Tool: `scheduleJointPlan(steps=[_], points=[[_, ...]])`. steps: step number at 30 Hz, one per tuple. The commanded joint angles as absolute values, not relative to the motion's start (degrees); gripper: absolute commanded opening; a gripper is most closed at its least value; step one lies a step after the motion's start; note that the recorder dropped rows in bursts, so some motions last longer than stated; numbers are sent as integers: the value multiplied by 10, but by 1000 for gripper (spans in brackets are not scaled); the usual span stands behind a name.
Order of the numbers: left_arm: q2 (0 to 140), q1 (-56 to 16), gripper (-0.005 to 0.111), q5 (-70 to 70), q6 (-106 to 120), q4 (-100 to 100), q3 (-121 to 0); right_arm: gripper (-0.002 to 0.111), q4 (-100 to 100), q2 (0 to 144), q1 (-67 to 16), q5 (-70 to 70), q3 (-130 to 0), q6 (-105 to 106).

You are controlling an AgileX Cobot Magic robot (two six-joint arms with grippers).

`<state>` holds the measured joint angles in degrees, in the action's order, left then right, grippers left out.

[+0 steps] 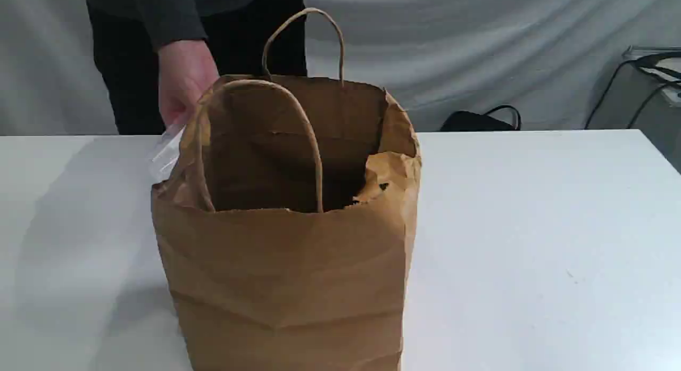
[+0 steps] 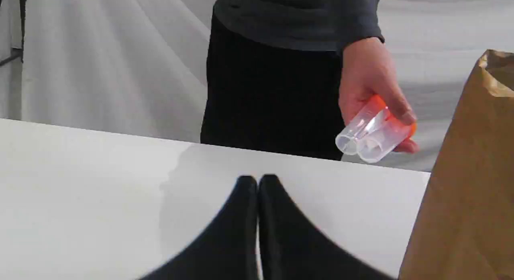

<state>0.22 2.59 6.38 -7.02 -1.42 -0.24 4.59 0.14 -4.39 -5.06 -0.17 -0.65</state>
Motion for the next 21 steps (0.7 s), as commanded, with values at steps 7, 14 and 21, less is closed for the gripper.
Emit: scheduleJointPlan(steps=[7, 14, 21], points=[[0, 28, 0, 65, -75, -89, 0, 0, 43, 0, -40, -51, 0, -5], [0, 28, 0, 65, -75, -89, 0, 0, 43, 0, -40, -51, 0, -4], [0, 28, 0, 65, -75, -89, 0, 0, 43, 0, -40, -50, 0, -4]])
